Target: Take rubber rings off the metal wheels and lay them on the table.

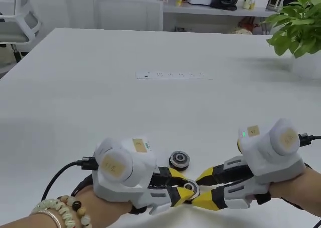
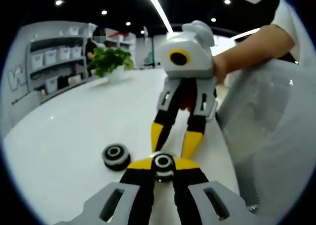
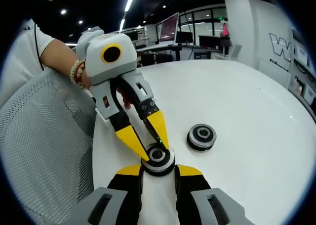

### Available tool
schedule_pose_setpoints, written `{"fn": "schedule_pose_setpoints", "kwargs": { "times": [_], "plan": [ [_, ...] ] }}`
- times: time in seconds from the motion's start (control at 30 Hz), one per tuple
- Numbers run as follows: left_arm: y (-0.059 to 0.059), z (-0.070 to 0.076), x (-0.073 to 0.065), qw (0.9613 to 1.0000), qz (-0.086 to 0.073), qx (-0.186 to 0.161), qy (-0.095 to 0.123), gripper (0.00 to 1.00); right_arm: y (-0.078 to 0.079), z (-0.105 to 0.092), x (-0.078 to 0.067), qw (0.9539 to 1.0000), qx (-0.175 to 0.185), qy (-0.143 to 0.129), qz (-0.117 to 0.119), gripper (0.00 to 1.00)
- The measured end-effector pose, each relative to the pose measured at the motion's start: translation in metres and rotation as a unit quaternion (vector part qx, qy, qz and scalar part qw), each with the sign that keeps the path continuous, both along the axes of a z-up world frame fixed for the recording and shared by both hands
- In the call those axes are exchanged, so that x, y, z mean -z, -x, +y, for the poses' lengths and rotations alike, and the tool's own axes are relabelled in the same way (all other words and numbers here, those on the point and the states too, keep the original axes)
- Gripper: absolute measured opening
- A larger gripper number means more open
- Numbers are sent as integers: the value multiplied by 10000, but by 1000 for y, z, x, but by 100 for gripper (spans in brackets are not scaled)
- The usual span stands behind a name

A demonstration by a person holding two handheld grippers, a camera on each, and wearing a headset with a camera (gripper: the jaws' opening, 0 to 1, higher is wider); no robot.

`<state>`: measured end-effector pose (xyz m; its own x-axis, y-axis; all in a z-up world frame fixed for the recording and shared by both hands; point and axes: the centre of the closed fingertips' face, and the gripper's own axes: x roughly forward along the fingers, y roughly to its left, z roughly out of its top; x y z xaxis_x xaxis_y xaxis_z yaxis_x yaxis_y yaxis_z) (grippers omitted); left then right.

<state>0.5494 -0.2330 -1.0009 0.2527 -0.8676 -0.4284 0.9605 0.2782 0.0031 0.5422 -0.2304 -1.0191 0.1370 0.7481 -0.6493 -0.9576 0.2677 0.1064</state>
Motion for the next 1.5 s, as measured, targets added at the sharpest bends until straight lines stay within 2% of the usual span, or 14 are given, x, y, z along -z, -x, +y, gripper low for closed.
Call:
{"fn": "schedule_pose_setpoints", "kwargs": {
  "times": [0.2,0.23,0.3,0.47,0.67,0.8,1.03,1.1,1.17,1.23,1.33,1.37,1.43,1.5],
  "plan": [
    [0,0,0,10000,-16,1,-5,14,0,-4,1,10000,-31,89,-18,19],
    [0,0,0,10000,-12,-2,1,14,-1,-9,4,9997,-36,230,-72,15],
    [0,0,0,10000,3,-8,21,14,0,-8,3,9999,-3,153,-16,13],
    [0,1,0,10000,1,-25,19,14,1,-7,3,9997,-73,205,-84,12],
    [0,1,0,10000,10,-43,23,14,0,-9,4,9993,-96,313,-172,4],
    [0,1,0,10000,10,-52,21,14,-1,-9,4,9990,-103,383,-203,3],
    [-1,2,0,10000,7,-91,5,14,-10,-13,5,9975,264,631,-166,0],
    [-1,2,0,10000,6,-98,5,14,-9,-12,2,9980,381,498,20,0],
    [-1,2,0,9999,5,-103,2,14,-11,-14,1,9979,425,478,43,0],
    [-1,1,0,9999,0,-102,0,14,-10,-14,0,9965,681,345,340,0],
    [-1,2,0,10000,2,-99,4,14,-12,-16,-4,9882,1237,32,905,0],
    [-1,1,0,10000,1,-96,5,14,-13,-16,-7,9821,1446,-145,1196,0],
    [0,1,0,10000,-1,-89,6,14,-14,-15,-11,9761,1596,-381,1428,0],
    [0,1,0,10000,-3,-68,12,14,-12,-16,-9,9706,1700,-405,1655,0]
  ]
}}
